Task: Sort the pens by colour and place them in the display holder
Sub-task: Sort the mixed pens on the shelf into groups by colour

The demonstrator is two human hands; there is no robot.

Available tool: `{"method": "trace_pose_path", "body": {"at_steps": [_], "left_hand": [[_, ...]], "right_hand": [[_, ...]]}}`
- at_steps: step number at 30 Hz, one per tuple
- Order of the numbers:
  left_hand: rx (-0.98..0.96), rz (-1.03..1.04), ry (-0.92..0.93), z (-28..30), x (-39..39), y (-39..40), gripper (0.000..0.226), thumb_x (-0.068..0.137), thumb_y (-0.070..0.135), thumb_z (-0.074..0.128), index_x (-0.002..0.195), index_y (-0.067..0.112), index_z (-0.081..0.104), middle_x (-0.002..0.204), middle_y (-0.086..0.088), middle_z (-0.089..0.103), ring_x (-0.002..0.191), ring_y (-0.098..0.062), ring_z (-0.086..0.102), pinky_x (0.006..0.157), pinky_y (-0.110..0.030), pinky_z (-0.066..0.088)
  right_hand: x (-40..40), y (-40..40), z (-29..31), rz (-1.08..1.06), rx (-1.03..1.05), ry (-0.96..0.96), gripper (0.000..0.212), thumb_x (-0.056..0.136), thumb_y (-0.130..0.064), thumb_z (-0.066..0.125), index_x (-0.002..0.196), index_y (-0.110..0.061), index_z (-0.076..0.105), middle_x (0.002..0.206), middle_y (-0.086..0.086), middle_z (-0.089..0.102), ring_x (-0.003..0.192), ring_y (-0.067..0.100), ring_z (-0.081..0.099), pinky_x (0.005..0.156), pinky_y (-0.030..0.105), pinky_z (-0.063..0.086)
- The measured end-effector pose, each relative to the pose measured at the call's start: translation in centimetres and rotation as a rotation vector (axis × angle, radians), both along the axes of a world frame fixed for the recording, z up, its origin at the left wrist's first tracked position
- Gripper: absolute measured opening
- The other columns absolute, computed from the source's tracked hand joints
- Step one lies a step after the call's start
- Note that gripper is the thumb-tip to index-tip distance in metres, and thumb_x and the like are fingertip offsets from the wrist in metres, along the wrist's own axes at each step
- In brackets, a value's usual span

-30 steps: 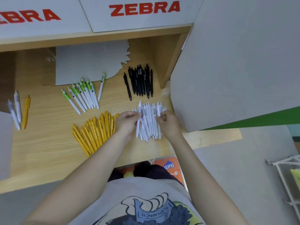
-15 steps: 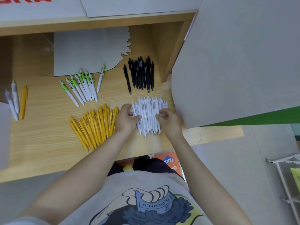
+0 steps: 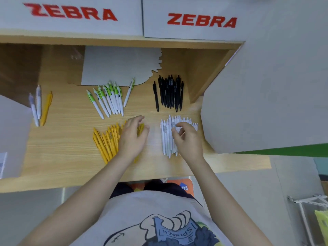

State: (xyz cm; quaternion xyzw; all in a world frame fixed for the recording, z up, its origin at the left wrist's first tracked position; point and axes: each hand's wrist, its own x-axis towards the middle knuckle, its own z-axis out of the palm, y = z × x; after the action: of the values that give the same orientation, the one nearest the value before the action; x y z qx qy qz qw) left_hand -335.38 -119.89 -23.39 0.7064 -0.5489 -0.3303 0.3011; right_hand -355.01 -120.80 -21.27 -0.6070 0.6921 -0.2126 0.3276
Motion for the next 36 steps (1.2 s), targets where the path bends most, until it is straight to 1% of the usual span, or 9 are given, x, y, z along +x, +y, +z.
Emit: {"method": "trace_pose_path", "body": {"at_steps": [3,8,12,15,19,21,23,29,36], "left_hand": [[-0.084,0.076,-0.185,-0.7,6.6,1.6,0.044,0.097,0.030,0.052,0.137,0.011,0.053,0.135,-0.008,0.056,0.129,-0.026,0.045,0.108,-0.037,0.034],[0.093,0.357,-0.329,-2.9,19.2,4.9,0.063,0.093,0.033,0.052,0.148,0.007,0.038,0.156,-0.015,0.034,0.146,-0.033,0.026,0.118,-0.048,0.021],[0.129,0.349,-0.395,-3.8,26.3,3.7,0.073,0.092,0.039,0.046,0.154,0.005,0.027,0.162,-0.019,0.022,0.151,-0.035,0.013,0.123,-0.046,0.010],[0.127,0.245,-0.405,-5.2,29.9,1.7,0.083,0.088,0.052,0.035,0.156,0.006,0.021,0.164,-0.020,0.014,0.152,-0.032,0.012,0.123,-0.044,0.012],[0.088,0.184,-0.402,-6.9,31.3,0.0,0.076,0.094,0.046,0.048,0.153,0.005,0.025,0.162,-0.022,0.017,0.150,-0.033,0.016,0.123,-0.041,0.012],[0.019,0.234,-0.437,-7.2,31.5,-0.7,0.069,0.090,0.036,0.060,0.146,0.002,0.038,0.153,-0.023,0.032,0.142,-0.033,0.025,0.118,-0.037,0.014],[-0.065,0.274,-0.448,-7.2,31.6,-1.7,0.062,0.082,0.026,0.070,0.134,0.000,0.050,0.138,-0.022,0.048,0.127,-0.034,0.038,0.109,-0.035,0.023],[-0.091,0.408,-0.130,-6.8,32.3,-4.3,0.040,0.079,0.008,0.076,0.118,0.006,0.069,0.117,-0.015,0.062,0.106,-0.032,0.059,0.090,-0.025,0.039],[0.073,0.579,0.422,-6.0,30.4,-3.6,0.033,0.082,0.002,0.074,0.109,0.020,0.066,0.097,0.000,0.071,0.083,-0.009,0.069,0.074,-0.025,0.054]], "right_hand": [[5.5,-1.5,1.1,0.143,-0.020,-0.062,0.023,0.095,-0.036,0.058,0.112,-0.021,0.063,0.085,-0.005,0.056,0.074,0.008,0.054,0.066,0.025,0.046],[18.5,-3.9,0.6,0.464,0.060,-0.053,0.023,0.093,-0.031,0.063,0.110,-0.017,0.063,0.092,0.000,0.059,0.078,0.012,0.055,0.069,0.028,0.043],[29.4,-5.4,-1.6,0.664,0.209,-0.077,0.037,0.093,-0.029,0.064,0.126,-0.012,0.059,0.119,0.005,0.062,0.104,0.016,0.059,0.087,0.025,0.044],[35.7,-6.9,-2.3,0.636,0.335,-0.163,0.051,0.091,-0.029,0.064,0.138,-0.014,0.051,0.140,0.005,0.054,0.127,0.018,0.051,0.104,0.027,0.040],[40.1,-9.2,-3.2,0.405,0.483,-0.372,0.078,0.070,-0.052,0.065,0.139,-0.019,0.052,0.140,0.003,0.056,0.125,0.019,0.055,0.108,0.042,0.044],[41.2,-9.8,-3.5,0.353,0.533,-0.456,0.064,0.071,-0.050,0.065,0.128,-0.020,0.061,0.124,0.003,0.065,0.112,0.018,0.062,0.103,0.047,0.049],[41.7,-10.2,-3.0,0.340,0.572,-0.544,0.026,0.088,-0.031,0.062,0.110,-0.019,0.068,0.102,0.002,0.066,0.098,0.016,0.064,0.098,0.044,0.050],[41.4,-11.4,-4.6,0.202,0.658,-0.750,0.028,0.098,-0.014,0.056,0.125,-0.008,0.061,0.104,0.010,0.069,0.097,0.020,0.066,0.092,0.035,0.055],[39.4,-10.3,-5.9,0.121,0.584,-0.660,0.023,0.098,0.003,0.048,0.114,0.000,0.064,0.098,0.015,0.070,0.082,0.021,0.069,0.078,0.029,0.060]]}}
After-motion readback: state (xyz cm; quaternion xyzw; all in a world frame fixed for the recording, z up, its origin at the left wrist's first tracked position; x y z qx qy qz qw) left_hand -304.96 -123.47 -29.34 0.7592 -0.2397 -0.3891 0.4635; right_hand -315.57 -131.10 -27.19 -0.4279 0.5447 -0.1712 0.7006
